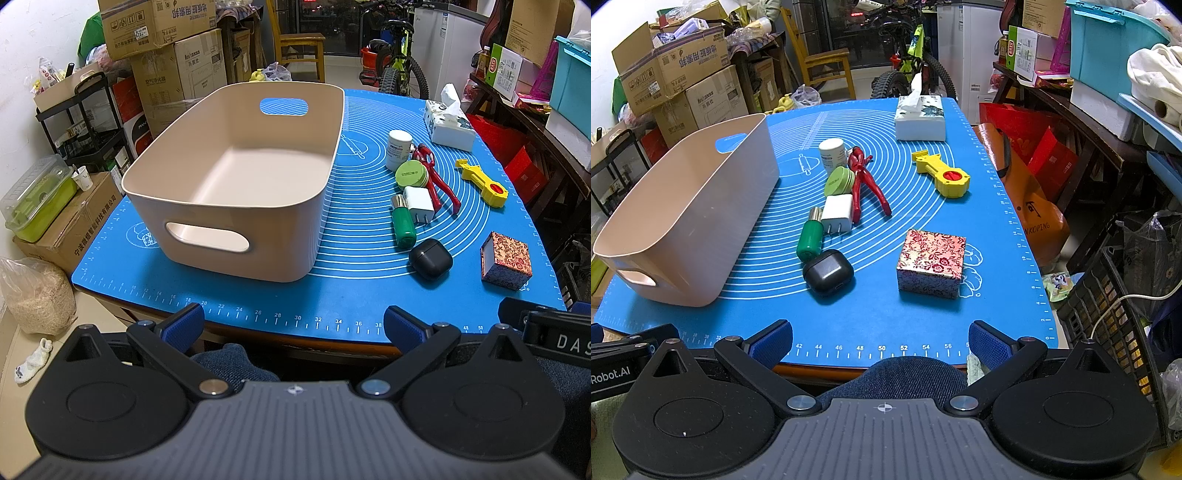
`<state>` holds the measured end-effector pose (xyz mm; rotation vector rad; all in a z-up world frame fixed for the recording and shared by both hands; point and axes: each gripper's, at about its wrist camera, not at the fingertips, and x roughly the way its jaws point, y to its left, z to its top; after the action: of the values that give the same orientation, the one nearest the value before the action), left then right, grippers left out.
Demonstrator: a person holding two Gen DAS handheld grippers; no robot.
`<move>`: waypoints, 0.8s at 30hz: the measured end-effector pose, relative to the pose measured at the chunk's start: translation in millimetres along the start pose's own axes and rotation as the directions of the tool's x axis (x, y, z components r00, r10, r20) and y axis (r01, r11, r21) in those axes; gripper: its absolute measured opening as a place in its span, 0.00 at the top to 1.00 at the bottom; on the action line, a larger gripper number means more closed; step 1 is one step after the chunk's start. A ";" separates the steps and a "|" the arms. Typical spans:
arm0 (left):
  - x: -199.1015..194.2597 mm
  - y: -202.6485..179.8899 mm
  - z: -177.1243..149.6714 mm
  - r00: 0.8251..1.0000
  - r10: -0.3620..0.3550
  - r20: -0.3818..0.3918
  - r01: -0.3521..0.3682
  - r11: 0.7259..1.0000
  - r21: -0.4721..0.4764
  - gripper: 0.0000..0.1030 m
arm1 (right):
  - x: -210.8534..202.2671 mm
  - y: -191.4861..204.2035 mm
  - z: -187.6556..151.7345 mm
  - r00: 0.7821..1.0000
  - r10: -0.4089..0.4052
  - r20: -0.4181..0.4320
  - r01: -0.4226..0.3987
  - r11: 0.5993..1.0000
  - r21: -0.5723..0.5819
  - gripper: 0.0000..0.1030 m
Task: Organize rigid objects
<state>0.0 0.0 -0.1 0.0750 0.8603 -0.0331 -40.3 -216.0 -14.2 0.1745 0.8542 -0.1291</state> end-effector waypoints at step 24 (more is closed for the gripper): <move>4.2 49.0 45.8 0.997 0.036 0.072 -0.030 0.996 -0.089 0.01 | -7.1 -7.4 41.8 0.994 0.049 0.098 -0.057 0.995 0.077 0.02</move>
<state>40.3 45.2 29.1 0.0056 0.7855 0.0328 -15.5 -231.5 17.3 0.2637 0.7483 -0.1210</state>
